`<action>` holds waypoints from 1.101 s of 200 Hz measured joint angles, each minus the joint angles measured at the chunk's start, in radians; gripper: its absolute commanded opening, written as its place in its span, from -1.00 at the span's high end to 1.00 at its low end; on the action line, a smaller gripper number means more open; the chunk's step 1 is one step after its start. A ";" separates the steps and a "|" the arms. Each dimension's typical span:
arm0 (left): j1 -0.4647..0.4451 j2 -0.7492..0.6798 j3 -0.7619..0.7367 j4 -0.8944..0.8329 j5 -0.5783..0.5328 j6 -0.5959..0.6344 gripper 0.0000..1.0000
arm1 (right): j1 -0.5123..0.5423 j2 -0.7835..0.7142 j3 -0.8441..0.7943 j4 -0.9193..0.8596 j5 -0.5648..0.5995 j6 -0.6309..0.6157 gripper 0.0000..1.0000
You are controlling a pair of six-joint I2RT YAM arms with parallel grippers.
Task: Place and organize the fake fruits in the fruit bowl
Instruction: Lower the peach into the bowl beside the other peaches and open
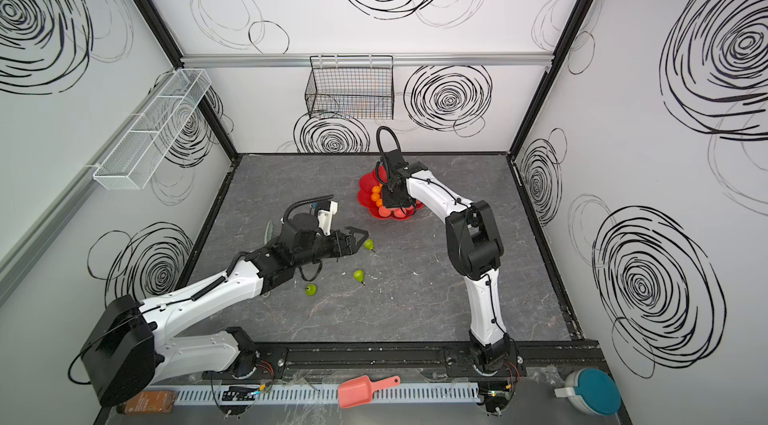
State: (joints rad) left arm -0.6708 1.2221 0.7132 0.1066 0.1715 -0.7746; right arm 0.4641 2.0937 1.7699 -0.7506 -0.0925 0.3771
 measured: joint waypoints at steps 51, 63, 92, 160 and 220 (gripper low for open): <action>0.005 -0.005 -0.005 0.000 0.000 0.000 -0.92 | 0.000 0.006 -0.005 0.008 -0.013 0.000 0.26; 0.005 -0.005 -0.005 0.000 0.000 0.000 -0.92 | 0.001 0.010 -0.005 0.013 -0.017 0.000 0.26; 0.006 -0.005 -0.005 0.000 0.000 0.000 -0.92 | 0.001 0.014 -0.006 0.019 -0.032 0.000 0.27; 0.006 -0.017 -0.019 0.000 0.003 0.000 -0.92 | 0.008 0.014 -0.031 0.019 -0.063 -0.008 0.26; 0.013 -0.021 -0.020 0.000 0.004 0.000 -0.92 | 0.014 0.014 -0.036 0.017 -0.069 -0.016 0.17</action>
State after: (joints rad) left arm -0.6582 1.2015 0.6933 0.1062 0.1753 -0.7746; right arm 0.4778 2.1078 1.7340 -0.7338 -0.1616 0.3607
